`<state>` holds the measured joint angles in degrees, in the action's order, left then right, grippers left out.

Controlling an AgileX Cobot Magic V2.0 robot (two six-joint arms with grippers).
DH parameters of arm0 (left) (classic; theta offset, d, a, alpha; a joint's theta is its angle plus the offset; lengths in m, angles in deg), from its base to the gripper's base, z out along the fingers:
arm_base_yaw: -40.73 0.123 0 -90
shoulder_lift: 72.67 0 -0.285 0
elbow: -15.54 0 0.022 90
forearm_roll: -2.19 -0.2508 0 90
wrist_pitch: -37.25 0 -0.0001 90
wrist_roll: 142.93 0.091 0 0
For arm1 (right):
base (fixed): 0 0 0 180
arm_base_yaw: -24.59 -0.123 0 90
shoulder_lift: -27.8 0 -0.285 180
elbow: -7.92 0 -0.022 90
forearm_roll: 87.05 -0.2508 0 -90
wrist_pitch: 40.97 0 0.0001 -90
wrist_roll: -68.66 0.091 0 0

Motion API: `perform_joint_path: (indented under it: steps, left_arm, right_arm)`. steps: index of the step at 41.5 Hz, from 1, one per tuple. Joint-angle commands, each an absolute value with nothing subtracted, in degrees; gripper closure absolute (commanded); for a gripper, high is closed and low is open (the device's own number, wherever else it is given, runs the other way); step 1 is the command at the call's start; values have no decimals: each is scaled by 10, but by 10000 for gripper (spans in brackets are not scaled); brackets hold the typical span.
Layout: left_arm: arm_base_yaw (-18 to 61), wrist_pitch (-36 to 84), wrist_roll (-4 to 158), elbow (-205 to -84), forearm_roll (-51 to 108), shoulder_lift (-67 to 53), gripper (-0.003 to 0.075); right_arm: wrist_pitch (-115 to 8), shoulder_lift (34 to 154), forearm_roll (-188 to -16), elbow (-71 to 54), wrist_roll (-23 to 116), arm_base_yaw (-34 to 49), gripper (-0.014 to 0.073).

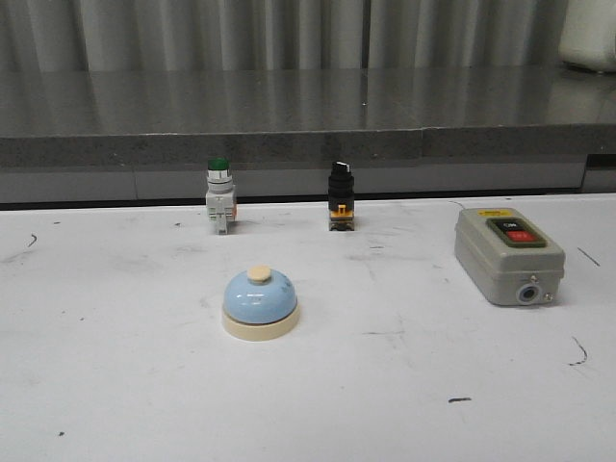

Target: Place and press bell with both arms

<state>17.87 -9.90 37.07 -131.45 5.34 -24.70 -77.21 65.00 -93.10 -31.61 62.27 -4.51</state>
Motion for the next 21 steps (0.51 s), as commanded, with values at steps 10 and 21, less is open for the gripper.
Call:
perform_joint_path:
  steps: [10, 21]
  left_arm:
    - [181, -62, 361, -1330, 61, -249, 237]
    - [181, -65, 361, -1330, 61, -249, 636]
  right_arm:
    - [-724, 651, -921, -302, 623, -41, 661]
    - [-725, 651, -921, -302, 623, -41, 661]
